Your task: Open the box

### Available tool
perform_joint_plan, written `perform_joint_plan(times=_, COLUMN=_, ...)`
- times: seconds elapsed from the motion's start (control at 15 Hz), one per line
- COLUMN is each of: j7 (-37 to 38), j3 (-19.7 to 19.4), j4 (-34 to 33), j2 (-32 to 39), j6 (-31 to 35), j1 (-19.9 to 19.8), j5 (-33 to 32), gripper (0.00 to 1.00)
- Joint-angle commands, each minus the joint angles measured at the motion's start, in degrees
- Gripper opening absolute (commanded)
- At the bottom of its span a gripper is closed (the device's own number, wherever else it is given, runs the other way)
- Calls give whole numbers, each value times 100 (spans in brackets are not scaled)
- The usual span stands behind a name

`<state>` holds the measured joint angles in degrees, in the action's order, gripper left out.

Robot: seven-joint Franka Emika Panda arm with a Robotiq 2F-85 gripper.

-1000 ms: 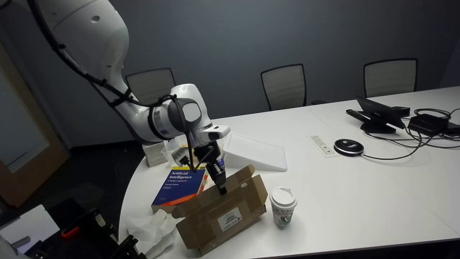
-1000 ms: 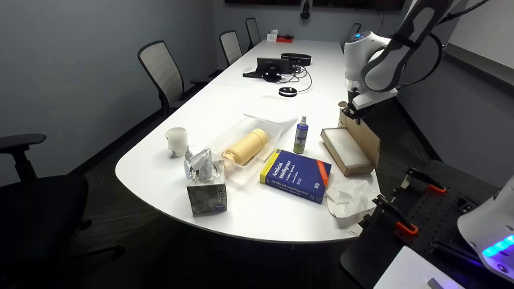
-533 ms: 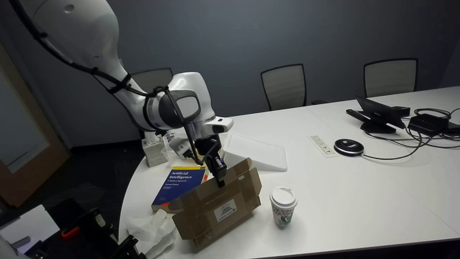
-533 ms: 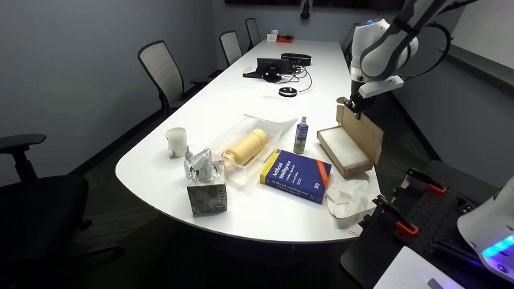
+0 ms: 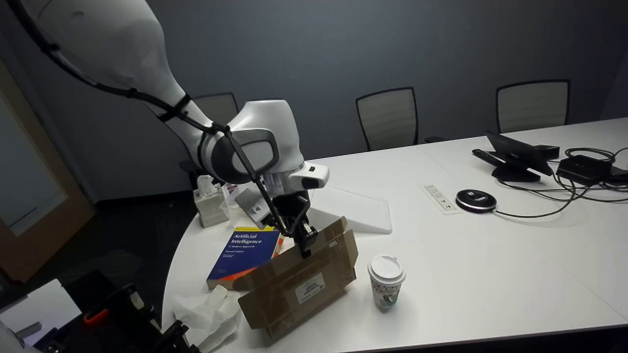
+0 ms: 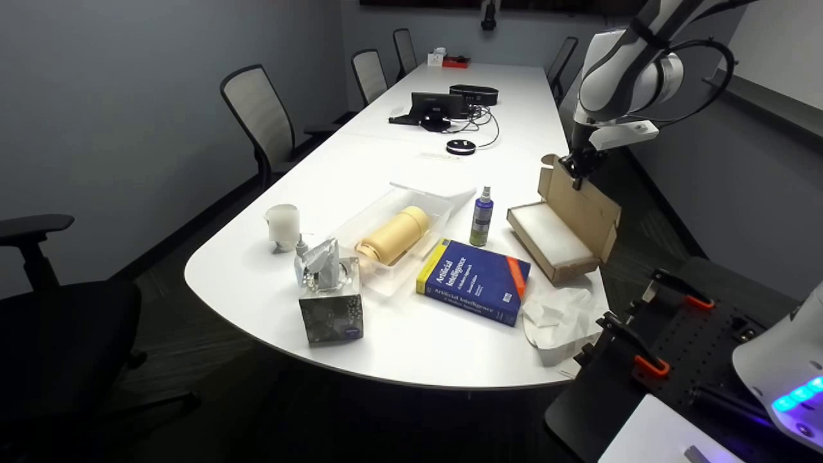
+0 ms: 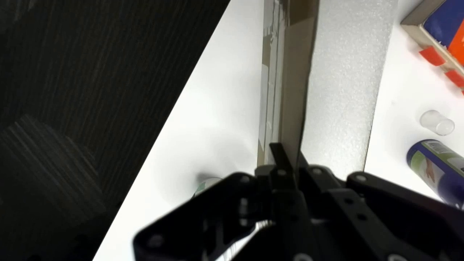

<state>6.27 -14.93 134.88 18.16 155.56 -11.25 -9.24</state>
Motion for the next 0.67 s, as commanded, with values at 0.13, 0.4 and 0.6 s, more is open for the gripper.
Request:
perform_joint_plan(times=0.13, j7=-677, j3=221, j4=120, j2=-120, j6=76, j1=-251, j5=574, gripper=1)
perform_joint_plan(times=0.4, j7=-1002, j3=384, j4=78, j2=-133, j6=-14, j1=-346, j5=925, gripper=37)
perform_joint_plan(times=0.6, j7=-1030, j3=381, j4=73, j2=-199, j6=-96, j1=-294, j5=924, gripper=59)
